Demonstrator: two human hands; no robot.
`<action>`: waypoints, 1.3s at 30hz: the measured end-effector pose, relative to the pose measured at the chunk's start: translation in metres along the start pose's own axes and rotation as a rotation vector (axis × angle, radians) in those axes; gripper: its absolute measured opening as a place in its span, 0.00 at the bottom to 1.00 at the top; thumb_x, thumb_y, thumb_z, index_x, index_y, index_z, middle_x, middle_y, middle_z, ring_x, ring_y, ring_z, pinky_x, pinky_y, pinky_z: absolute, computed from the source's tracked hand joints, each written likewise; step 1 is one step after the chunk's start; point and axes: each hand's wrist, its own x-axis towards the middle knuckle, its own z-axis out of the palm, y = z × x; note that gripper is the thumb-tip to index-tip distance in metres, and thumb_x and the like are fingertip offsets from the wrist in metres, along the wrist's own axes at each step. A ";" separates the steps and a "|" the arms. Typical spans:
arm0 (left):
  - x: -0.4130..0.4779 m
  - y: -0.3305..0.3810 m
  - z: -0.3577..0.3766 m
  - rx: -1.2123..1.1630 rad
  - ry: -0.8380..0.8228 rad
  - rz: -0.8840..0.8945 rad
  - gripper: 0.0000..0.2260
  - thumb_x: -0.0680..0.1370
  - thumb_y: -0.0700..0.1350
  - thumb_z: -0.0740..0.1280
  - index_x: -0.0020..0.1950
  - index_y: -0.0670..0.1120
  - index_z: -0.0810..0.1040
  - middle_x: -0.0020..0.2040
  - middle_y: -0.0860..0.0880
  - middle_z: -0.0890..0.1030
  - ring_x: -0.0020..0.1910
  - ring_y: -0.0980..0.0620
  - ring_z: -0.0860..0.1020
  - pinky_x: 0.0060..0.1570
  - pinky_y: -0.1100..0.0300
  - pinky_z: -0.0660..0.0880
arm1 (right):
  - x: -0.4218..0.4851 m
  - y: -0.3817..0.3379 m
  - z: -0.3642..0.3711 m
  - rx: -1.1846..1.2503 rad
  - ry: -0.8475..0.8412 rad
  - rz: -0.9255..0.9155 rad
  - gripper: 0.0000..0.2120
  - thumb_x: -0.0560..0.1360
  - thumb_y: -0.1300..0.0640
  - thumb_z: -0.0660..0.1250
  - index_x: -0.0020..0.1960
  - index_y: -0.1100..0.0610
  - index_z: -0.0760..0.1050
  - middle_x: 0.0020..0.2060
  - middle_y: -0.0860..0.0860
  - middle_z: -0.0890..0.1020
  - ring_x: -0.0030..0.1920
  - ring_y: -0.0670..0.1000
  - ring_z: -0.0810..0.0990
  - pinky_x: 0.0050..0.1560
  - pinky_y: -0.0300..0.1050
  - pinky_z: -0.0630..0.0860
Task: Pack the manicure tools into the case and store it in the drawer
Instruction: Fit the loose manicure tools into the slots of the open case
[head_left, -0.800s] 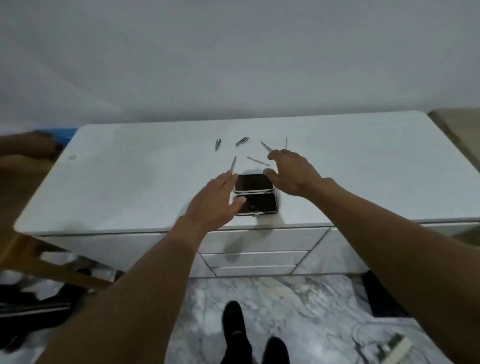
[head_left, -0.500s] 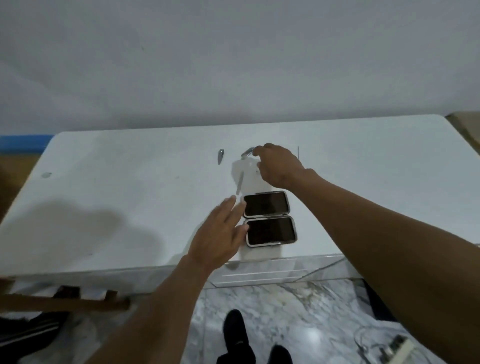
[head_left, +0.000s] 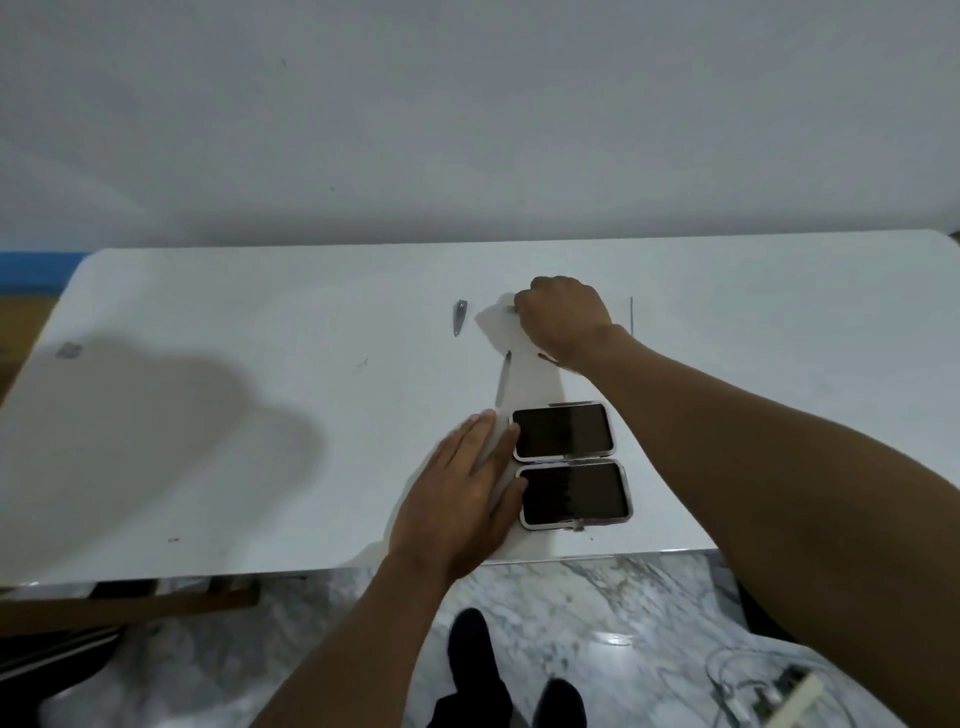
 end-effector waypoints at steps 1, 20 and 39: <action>0.000 0.000 0.000 0.001 0.013 0.000 0.24 0.83 0.56 0.54 0.74 0.44 0.68 0.74 0.41 0.69 0.73 0.45 0.67 0.73 0.54 0.60 | -0.003 0.001 0.000 0.025 0.028 0.011 0.08 0.74 0.66 0.63 0.51 0.63 0.77 0.44 0.58 0.76 0.44 0.61 0.76 0.39 0.47 0.66; -0.001 0.020 -0.013 -0.035 -0.230 -0.152 0.27 0.83 0.56 0.51 0.80 0.50 0.49 0.81 0.48 0.49 0.79 0.50 0.46 0.75 0.51 0.44 | -0.198 0.019 0.003 0.401 0.015 -0.019 0.12 0.77 0.60 0.61 0.56 0.56 0.81 0.51 0.55 0.84 0.49 0.58 0.81 0.49 0.48 0.73; -0.002 0.003 -0.017 -0.043 -0.351 -0.068 0.29 0.82 0.59 0.51 0.80 0.53 0.44 0.80 0.48 0.42 0.79 0.50 0.40 0.75 0.52 0.41 | -0.211 0.000 0.022 0.242 -0.005 -0.080 0.13 0.75 0.66 0.62 0.53 0.58 0.82 0.50 0.57 0.81 0.50 0.59 0.80 0.47 0.46 0.73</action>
